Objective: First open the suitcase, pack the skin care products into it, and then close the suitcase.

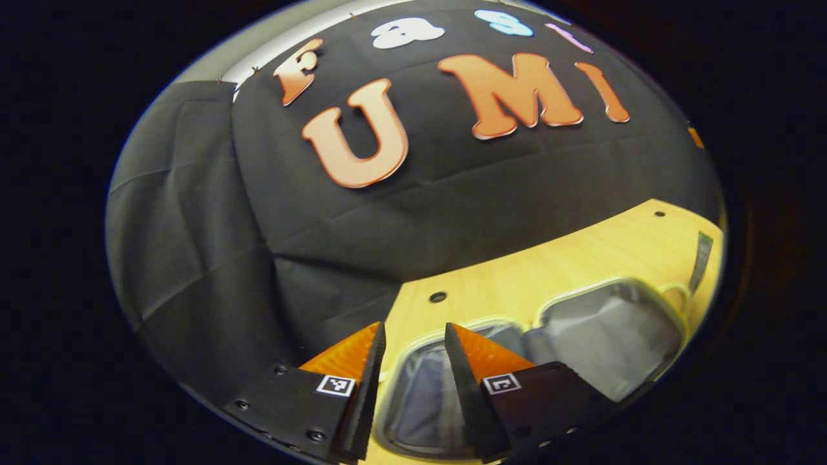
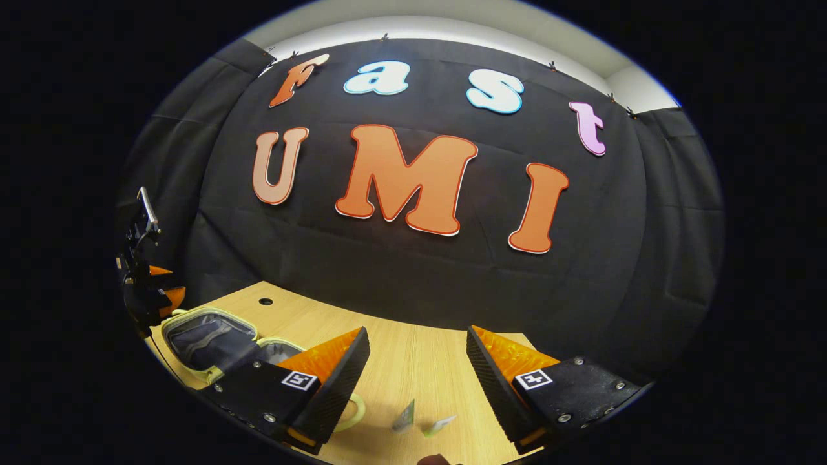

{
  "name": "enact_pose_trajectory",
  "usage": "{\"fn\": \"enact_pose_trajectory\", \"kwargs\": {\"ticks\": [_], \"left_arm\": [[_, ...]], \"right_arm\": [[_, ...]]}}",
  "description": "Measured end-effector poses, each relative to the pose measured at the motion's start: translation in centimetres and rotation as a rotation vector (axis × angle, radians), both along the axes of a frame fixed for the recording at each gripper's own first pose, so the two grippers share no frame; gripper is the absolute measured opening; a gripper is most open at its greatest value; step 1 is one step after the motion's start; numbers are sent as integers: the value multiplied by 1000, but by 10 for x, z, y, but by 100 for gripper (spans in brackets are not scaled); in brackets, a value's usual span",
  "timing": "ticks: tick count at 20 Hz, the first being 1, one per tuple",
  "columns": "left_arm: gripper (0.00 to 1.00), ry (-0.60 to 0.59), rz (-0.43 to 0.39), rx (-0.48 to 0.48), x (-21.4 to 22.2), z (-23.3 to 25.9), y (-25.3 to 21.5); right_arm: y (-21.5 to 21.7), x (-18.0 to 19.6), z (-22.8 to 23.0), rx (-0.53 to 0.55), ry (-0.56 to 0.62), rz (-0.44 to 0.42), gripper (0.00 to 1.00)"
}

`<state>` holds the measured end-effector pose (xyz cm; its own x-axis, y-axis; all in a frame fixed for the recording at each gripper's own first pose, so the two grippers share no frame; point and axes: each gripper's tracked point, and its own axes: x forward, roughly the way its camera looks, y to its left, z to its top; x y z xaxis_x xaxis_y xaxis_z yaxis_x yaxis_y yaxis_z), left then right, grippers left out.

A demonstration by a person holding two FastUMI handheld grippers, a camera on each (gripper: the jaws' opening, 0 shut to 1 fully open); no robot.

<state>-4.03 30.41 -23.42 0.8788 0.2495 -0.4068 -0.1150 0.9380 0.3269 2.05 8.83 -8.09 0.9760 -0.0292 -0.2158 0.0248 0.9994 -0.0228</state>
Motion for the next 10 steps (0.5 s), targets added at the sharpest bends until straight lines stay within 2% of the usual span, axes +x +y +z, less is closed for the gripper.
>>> {"fn": "enact_pose_trajectory", "kwargs": {"ticks": [1,2,3,5,6,7,10], "left_arm": [[64,-13,-30,-14,4,4,-22],[75,-25,-55,-30,7,8,-44],[75,-35,-85,-48,9,13,-66],[90,-43,-140,-87,12,16,-112],[89,-42,-165,-102,13,16,-134],[94,-40,-197,-120,13,13,-157],[95,-26,-290,-181,11,4,-228]], "right_arm": [[-6,-2,-2,-7,1,1,95],[-11,-5,-3,-10,1,6,95],[-18,-8,-4,-14,-2,6,96],[-31,-13,-5,-14,-6,10,96],[-40,-16,-6,-15,-7,6,96],[-48,-19,-6,-16,-8,2,96],[-75,-29,-11,-17,-3,-17,96]]}}
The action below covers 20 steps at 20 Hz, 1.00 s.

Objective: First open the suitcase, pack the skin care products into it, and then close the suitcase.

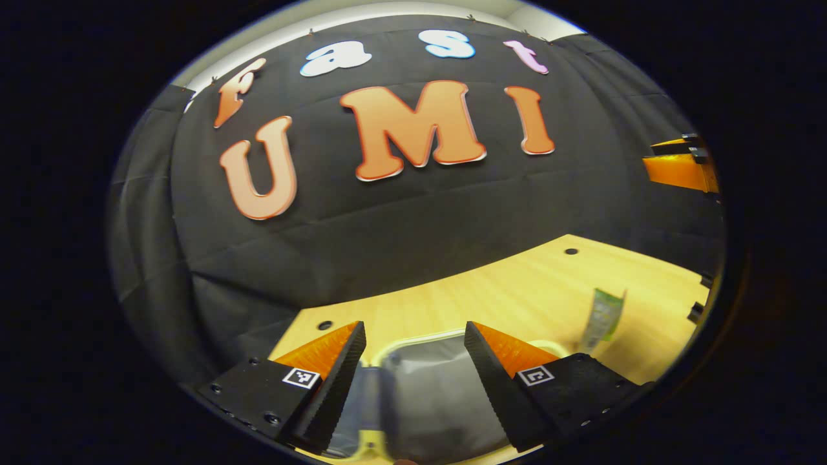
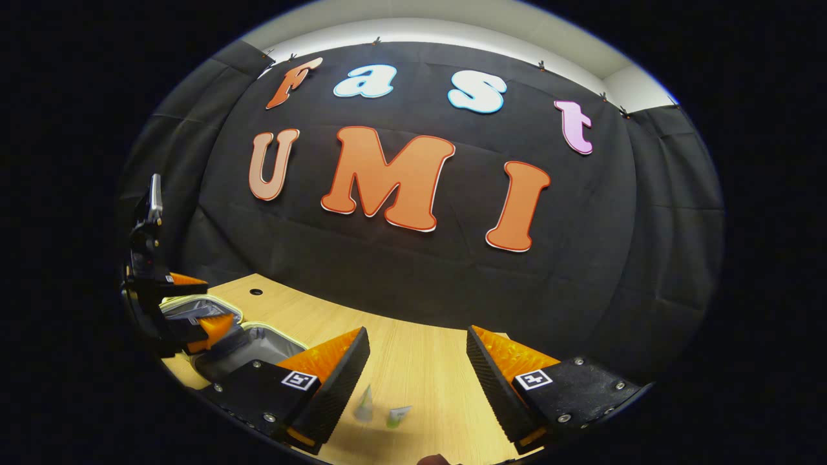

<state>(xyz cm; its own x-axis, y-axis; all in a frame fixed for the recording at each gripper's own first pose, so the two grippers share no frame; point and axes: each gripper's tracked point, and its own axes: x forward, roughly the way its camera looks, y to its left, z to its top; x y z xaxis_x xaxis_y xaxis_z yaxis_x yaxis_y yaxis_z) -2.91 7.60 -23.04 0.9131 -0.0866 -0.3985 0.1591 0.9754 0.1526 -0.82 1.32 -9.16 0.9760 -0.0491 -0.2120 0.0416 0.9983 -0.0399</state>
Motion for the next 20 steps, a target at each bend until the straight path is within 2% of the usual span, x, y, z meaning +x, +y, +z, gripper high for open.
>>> {"fn": "enact_pose_trajectory", "kwargs": {"ticks": [6,9,14,19,20], "left_arm": [[95,38,-159,-70,-9,-34,-124],[95,62,-211,-81,-19,-51,-166],[95,113,-233,-107,-31,-92,-199],[95,183,-235,-105,-23,-148,-222],[91,188,-239,-107,-18,-153,-227]], "right_arm": [[-50,-21,-7,-24,20,-37,95],[-66,-29,-9,-25,22,-44,96],[-83,-41,-21,-43,32,-49,96],[-86,-50,-39,-18,37,-42,96],[-87,-51,-44,-19,41,-48,96]]}}
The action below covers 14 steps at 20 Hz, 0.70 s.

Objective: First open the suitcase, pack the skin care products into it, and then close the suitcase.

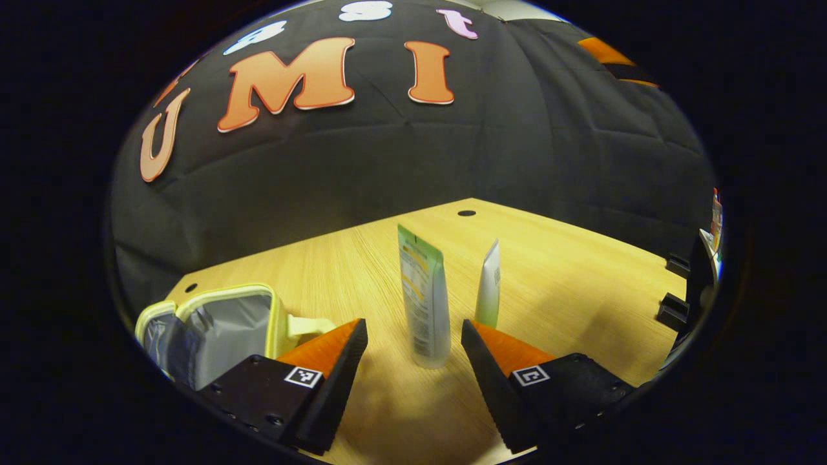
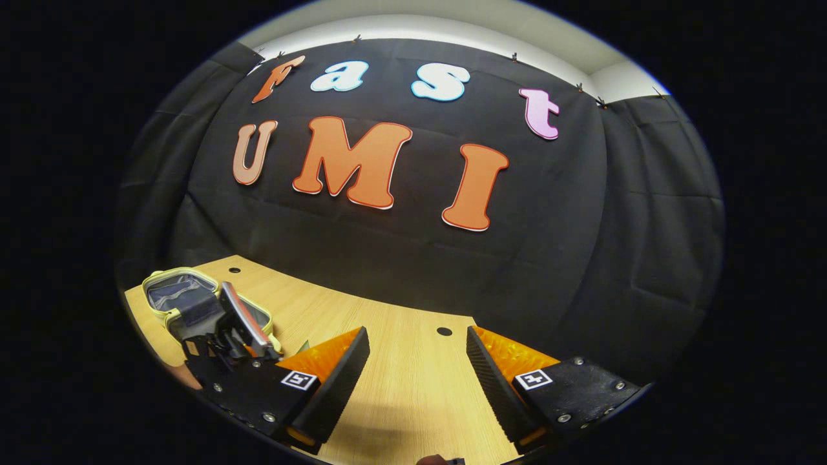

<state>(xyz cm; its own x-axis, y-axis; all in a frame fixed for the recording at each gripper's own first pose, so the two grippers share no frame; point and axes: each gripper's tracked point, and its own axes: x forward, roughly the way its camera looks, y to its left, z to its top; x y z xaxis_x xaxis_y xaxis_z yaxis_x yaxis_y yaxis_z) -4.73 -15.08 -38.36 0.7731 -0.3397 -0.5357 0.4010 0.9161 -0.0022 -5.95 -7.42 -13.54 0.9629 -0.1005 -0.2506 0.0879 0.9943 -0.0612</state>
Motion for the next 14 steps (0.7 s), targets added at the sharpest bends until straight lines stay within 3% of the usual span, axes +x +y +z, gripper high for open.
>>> {"fn": "enact_pose_trajectory", "kwargs": {"ticks": [3,6,9,14], "left_arm": [[79,13,-15,0,8,-12,-10],[49,41,-12,9,13,-18,-11],[43,78,11,-21,10,-3,-6],[43,8,30,-54,17,65,10]], "right_arm": [[-6,-5,-8,2,10,-9,96],[-14,-6,-12,-7,23,-22,96],[-15,-2,-18,11,49,-18,95],[-1,10,-44,48,95,37,95]]}}
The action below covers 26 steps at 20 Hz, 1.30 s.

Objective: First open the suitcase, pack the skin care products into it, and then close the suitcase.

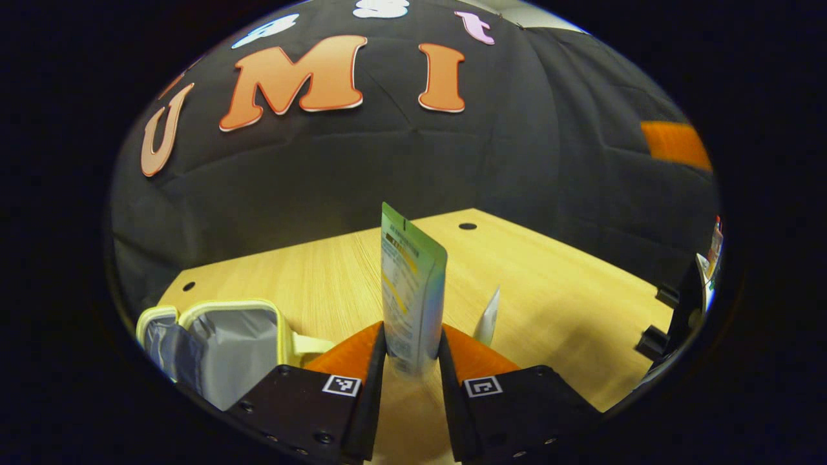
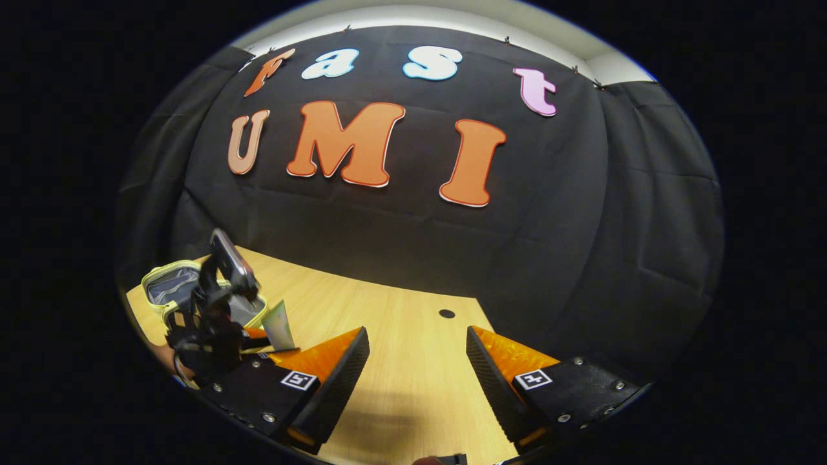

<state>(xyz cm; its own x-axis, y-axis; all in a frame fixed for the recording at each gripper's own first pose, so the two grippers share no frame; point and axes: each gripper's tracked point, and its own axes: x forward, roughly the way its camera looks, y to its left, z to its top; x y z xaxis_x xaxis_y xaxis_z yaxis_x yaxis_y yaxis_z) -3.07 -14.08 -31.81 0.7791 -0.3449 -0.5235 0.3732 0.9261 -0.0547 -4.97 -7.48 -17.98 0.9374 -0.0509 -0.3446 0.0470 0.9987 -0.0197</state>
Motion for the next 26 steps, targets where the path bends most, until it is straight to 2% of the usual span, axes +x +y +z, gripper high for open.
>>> {"fn": "enact_pose_trajectory", "kwargs": {"ticks": [4,7,8,9,11,16,18,20,22,24,26], "left_arm": [[42,-33,50,11,5,43,32],[45,-41,112,47,-2,60,70],[43,-39,135,61,-4,63,83],[46,-32,155,83,-8,63,97],[43,-19,197,119,-13,63,125],[45,36,296,186,-29,53,190],[45,78,302,204,-33,38,209],[43,139,312,214,-36,16,227],[44,190,334,210,-43,4,240],[44,221,354,210,-47,-6,253],[43,262,355,201,-53,-15,259]], "right_arm": [[30,8,-40,36,67,98,96],[59,15,-75,52,127,175,96],[68,13,-86,60,148,198,96],[78,14,-95,71,168,220,96],[93,17,-115,79,215,257,96],[116,33,-156,89,292,306,94],[123,37,-174,87,343,310,92],[130,47,-187,88,363,301,86],[139,51,-194,112,384,305,70],[148,53,-204,127,411,311,65],[155,59,-201,140,388,320,60]]}}
